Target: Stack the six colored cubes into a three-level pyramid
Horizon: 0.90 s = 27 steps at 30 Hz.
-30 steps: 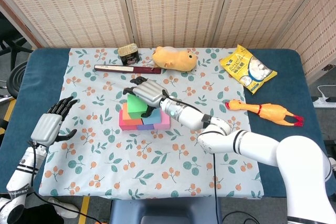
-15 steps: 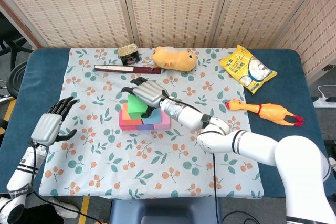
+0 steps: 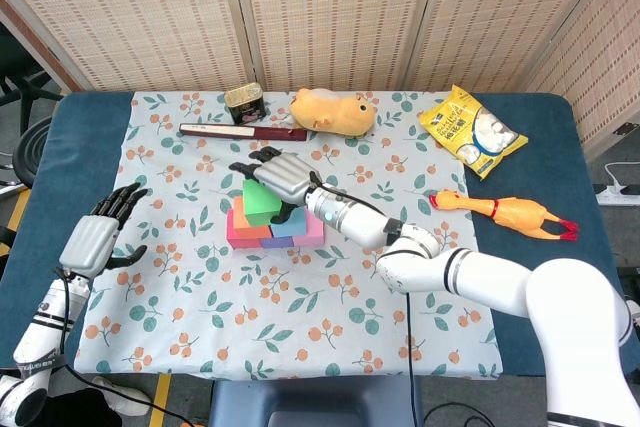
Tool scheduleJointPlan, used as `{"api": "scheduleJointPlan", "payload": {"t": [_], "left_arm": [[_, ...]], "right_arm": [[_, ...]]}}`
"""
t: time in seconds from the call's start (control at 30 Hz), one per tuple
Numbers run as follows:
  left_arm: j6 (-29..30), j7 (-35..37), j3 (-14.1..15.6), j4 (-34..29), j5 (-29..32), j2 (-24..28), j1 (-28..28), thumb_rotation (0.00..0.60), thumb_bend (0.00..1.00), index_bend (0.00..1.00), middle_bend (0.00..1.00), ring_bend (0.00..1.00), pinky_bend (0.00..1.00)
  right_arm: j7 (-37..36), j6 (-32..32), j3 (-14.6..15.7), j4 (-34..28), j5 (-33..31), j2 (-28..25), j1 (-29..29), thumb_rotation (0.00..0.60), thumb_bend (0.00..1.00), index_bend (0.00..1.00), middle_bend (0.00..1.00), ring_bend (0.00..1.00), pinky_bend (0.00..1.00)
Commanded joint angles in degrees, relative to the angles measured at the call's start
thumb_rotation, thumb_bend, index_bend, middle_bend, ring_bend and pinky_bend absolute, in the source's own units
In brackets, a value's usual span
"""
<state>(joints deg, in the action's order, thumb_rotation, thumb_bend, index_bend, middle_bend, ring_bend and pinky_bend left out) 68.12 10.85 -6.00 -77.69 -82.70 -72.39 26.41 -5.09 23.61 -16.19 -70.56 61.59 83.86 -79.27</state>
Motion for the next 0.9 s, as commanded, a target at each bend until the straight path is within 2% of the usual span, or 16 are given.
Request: {"api": "scheduleJointPlan", "payload": {"t": [0.03,0.2,0.3,0.47,0.7,0.9], "left_arm": [[0.05,-0.02,0.02,-0.04,-0.06,0.02,0.0,0.6,0.3,0.0,0.0,0.0,0.14],[0.15,-0.01,-0.03,-0.17,-0.02,0.15,-0.05,0.6,0.3,0.0,0.0,0.0,0.14],[0.32,-0.08,-0.14,-0.21,0.02,0.32,-0.08,0.6,0.3,0.0,0.0,0.0,0.14],[0.9,-0.03,-0.71,-0.34,0.85,1.1,-0.51,0.6,0.3,0.0,0.0,0.0,0.14],[2.41,-1.06,-1.03,-0.13,2.99,2.93,-2.56,0.6,0.3,0.0,0.0,0.0,0.13],[4.6,-3.12,-0.38,-1.59,4.61,4.78,-5.61,0.6,0.3,0.0,0.0,0.0,0.13]], "right_arm": [[0.01,-0.19,0.03,-0.24,-0.19,-0.23,0.01,0.6,0.0,0.0,0.19,0.0,0.0],[0.14,0.18,-0.01,-1.59,-0.62,-1.26,0.38,0.6,0.0,0.0,0.14,0.0,0.0],[0.09,1.16,-0.44,-3.26,-1.07,-2.57,0.95,0.6,0.0,0.0,0.04,0.0,0.0],[-0.03,5.09,-1.42,-8.75,-1.31,-7.7,3.87,0.6,0.0,0.0,0.0,0.0,0.0],[2.46,16.97,1.18,-19.36,-0.54,-18.92,14.69,0.6,0.0,0.0,0.0,0.0,0.0],[4.18,32.42,6.4,-24.97,3.62,-24.21,28.21,0.6,0.0,0.0,0.0,0.0,0.01]]}}
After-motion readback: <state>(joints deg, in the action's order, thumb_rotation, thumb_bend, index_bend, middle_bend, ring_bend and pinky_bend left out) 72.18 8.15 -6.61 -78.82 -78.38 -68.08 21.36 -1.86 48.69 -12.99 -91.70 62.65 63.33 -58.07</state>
